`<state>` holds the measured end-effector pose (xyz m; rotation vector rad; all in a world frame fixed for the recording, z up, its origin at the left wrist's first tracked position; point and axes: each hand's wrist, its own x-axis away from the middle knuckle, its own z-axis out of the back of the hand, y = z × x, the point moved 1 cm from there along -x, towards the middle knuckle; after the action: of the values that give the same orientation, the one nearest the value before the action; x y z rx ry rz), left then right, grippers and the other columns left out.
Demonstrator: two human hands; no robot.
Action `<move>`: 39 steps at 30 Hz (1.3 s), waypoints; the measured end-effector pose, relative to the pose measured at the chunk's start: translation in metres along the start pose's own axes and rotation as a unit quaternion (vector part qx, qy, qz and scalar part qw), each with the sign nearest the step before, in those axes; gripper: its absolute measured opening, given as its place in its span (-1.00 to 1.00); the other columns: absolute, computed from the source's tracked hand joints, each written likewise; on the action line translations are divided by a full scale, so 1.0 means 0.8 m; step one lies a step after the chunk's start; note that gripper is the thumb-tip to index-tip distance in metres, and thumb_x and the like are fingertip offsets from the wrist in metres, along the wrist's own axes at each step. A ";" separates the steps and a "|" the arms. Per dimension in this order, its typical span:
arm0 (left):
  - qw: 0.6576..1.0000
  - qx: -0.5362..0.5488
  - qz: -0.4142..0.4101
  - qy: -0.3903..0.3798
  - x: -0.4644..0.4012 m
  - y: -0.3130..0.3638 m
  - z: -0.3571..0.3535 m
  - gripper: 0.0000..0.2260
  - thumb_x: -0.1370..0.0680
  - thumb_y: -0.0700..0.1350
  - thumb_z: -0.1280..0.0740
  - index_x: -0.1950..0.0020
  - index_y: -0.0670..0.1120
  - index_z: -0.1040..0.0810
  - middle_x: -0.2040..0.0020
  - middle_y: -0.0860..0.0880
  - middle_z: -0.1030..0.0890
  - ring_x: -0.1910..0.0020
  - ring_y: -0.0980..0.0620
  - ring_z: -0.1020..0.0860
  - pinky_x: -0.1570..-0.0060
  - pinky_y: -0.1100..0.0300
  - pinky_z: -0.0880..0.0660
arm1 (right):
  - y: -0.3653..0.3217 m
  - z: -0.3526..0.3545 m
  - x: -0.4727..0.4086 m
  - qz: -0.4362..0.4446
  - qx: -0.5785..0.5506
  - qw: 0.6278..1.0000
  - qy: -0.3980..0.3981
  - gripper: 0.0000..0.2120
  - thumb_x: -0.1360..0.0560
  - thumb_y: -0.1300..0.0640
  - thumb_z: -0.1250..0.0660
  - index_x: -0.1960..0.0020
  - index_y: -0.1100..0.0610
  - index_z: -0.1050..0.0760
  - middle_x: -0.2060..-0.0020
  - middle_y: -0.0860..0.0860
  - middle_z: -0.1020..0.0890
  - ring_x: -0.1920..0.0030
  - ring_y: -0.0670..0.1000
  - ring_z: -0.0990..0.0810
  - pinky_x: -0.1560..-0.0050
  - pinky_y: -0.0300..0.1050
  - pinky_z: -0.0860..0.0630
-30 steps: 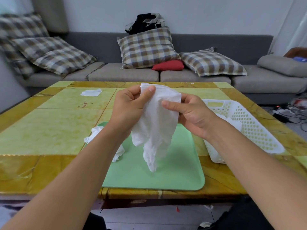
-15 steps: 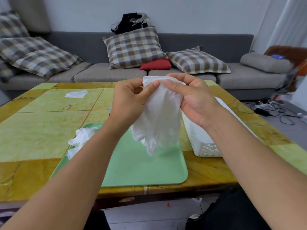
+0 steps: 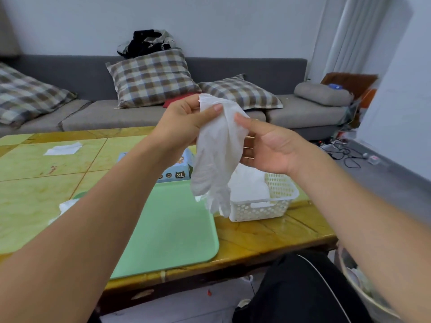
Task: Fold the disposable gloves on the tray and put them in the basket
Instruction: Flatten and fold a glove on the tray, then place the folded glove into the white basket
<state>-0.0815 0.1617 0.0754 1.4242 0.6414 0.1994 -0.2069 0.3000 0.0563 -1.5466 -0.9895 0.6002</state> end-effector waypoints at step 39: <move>0.980 -0.199 -0.009 -0.005 -0.136 -0.095 -0.034 -0.69 -0.46 -0.09 -0.55 0.16 -0.33 -0.60 0.28 -0.09 -0.60 0.30 0.10 -0.52 0.15 0.06 -0.64 | -0.018 0.152 -0.096 0.199 0.194 0.959 0.051 -0.85 -0.56 0.30 -0.38 -0.12 0.23 -0.62 0.01 0.10 -0.71 -0.01 0.06 -0.67 -0.18 0.02 -0.58</move>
<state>-0.2032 0.1184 0.0340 1.0327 0.5687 0.2885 -0.3494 0.3002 0.0319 -1.4092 -0.4427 0.9262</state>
